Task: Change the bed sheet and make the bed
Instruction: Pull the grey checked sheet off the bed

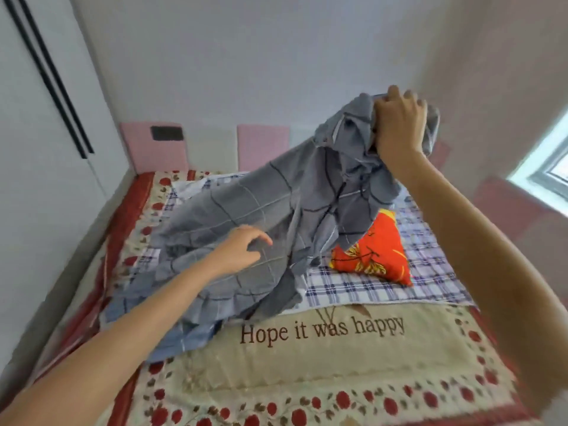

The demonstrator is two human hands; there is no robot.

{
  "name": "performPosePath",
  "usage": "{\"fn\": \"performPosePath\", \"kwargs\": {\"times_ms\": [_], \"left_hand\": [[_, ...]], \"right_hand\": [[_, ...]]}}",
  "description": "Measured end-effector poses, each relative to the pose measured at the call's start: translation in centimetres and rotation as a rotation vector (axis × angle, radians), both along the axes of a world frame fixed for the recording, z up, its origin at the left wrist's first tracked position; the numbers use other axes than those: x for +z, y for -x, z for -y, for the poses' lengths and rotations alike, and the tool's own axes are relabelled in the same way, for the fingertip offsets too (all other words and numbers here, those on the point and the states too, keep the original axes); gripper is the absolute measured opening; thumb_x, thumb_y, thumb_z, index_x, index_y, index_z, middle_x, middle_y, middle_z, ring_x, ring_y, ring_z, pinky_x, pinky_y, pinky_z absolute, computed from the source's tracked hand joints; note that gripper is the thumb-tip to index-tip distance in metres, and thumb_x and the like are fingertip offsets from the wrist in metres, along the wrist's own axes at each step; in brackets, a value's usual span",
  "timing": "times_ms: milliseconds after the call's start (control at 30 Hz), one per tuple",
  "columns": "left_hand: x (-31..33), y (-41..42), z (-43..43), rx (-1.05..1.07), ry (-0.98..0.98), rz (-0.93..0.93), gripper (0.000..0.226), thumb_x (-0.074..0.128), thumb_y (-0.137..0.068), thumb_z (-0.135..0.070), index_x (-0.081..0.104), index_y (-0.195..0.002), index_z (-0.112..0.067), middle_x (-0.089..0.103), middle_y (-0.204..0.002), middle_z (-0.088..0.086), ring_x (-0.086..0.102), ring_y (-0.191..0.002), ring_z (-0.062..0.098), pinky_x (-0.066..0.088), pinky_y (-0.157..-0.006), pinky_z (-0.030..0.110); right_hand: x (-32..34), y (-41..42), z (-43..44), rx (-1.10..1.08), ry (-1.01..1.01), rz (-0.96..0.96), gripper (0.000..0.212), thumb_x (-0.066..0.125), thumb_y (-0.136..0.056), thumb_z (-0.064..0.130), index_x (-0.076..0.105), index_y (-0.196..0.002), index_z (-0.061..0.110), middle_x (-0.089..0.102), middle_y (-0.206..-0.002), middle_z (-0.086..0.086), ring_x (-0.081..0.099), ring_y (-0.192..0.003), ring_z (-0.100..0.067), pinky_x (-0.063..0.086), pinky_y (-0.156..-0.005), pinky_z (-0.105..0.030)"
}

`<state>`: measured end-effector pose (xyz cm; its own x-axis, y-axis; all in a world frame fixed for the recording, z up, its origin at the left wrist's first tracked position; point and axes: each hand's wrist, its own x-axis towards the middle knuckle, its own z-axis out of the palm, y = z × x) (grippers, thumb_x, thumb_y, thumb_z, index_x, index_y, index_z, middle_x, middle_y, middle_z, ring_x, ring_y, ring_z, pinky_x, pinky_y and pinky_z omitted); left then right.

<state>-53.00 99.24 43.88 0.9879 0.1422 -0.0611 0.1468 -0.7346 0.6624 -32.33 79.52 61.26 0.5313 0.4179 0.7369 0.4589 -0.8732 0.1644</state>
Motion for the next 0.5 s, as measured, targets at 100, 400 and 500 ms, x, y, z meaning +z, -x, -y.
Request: {"fn": "performPosePath", "kwargs": {"times_ms": [100,400,500], "left_hand": [[-0.3,-2.6,3.0,-0.030,-0.016,0.036,0.036,0.056,-0.088,-0.003,0.056,-0.120,-0.017,0.042,-0.131,0.001,0.035,-0.127,0.018,0.029,-0.098,0.026],[-3.6,-7.3,10.6,-0.144,-0.218,-0.018,0.133,0.078,-0.059,-0.062,-0.007,-0.152,-0.018,-0.010,-0.156,-0.003,-0.019,-0.143,0.027,0.007,-0.118,0.048],[-6.3,-6.7,12.8,-0.237,0.176,-0.109,0.112,0.078,-0.061,-0.063,0.022,-0.150,-0.025,0.014,-0.154,-0.009,0.008,-0.143,0.015,0.015,-0.119,0.045]], "right_hand": [[3.4,1.3,4.3,-0.056,-0.122,0.130,0.028,0.033,-0.091,0.002,0.061,-0.094,-0.001,0.054,-0.114,-0.019,0.049,-0.106,-0.037,0.034,-0.087,-0.046],[-0.2,7.4,7.0,0.342,-0.300,0.042,0.022,0.057,-0.081,0.015,0.043,-0.064,0.016,0.052,-0.075,-0.009,0.047,-0.071,-0.025,0.024,-0.061,-0.032],[-2.2,8.6,7.6,0.407,-0.591,-0.402,0.017,0.053,-0.088,0.015,0.056,-0.071,0.012,0.058,-0.090,-0.013,0.054,-0.079,-0.029,0.043,-0.069,-0.045]]}}
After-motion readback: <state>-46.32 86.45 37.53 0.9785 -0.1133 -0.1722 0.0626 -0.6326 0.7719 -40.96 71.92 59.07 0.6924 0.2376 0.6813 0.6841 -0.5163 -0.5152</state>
